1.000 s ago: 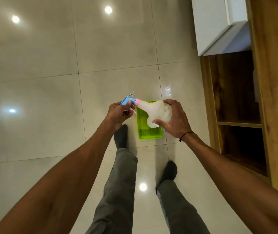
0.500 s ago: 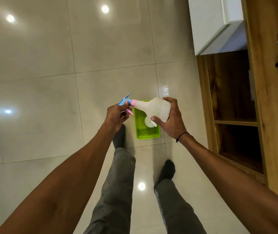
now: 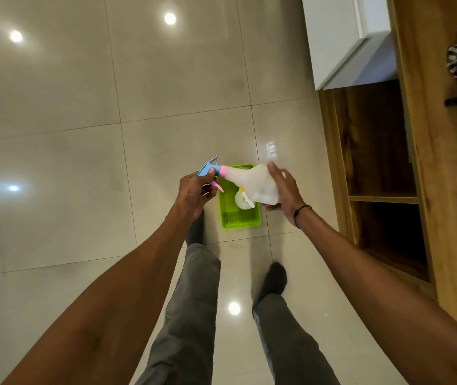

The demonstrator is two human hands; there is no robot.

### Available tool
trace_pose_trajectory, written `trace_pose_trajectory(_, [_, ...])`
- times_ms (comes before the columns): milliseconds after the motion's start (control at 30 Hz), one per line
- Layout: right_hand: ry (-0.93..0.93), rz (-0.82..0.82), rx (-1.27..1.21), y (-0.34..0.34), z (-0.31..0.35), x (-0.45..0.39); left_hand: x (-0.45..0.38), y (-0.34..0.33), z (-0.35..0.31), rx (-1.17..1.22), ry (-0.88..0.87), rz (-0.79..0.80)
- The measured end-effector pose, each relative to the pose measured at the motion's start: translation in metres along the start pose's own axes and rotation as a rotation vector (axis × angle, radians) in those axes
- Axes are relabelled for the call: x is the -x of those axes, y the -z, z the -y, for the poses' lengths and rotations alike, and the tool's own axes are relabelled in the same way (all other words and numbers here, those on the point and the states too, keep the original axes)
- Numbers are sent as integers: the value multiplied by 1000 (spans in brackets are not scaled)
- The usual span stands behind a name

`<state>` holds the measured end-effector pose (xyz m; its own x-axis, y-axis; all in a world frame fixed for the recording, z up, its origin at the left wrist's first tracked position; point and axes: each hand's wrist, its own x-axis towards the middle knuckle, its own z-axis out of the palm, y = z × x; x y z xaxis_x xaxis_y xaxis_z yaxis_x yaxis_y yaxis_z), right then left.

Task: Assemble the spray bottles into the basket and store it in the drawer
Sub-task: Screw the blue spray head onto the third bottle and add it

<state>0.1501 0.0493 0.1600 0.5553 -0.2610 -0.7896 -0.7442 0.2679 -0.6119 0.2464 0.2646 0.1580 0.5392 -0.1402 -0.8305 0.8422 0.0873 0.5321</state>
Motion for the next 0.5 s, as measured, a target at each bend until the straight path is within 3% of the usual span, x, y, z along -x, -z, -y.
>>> trace_pose_trajectory(67, [-175, 118, -10, 5, 7, -1, 1, -1, 0, -28, -2, 3])
trace_pose_trajectory(100, [-130, 120, 6, 7, 7, 1, 0, -2, -1, -31, 1, -5])
trace_pose_trajectory(167, [176, 40, 49, 8, 0, 2, -1, -4, 0, -5, 8, -37])
trace_pose_trajectory(233, [533, -71, 271, 7, -10, 2, -2, -7, 1, 37, 15, -50])
trace_pose_trajectory(267, [594, -125, 330, 6, -11, 0, -2, -10, 1, 50, 20, -45])
trace_pose_trajectory(300, [554, -160, 332, 6, -10, -3, -2, -12, 2, 53, 21, -35])
trace_pose_trajectory(367, [243, -119, 173, 7, 1, -5, -3, -13, 2, 47, 13, -15])
trace_pose_trajectory(433, [-143, 120, 91, 13, 15, -7, -3, -10, 1, 45, 1, -8])
trace_pose_trajectory(500, [-148, 209, 129, 17, 18, -7, -6, -7, -1, 45, 2, -13])
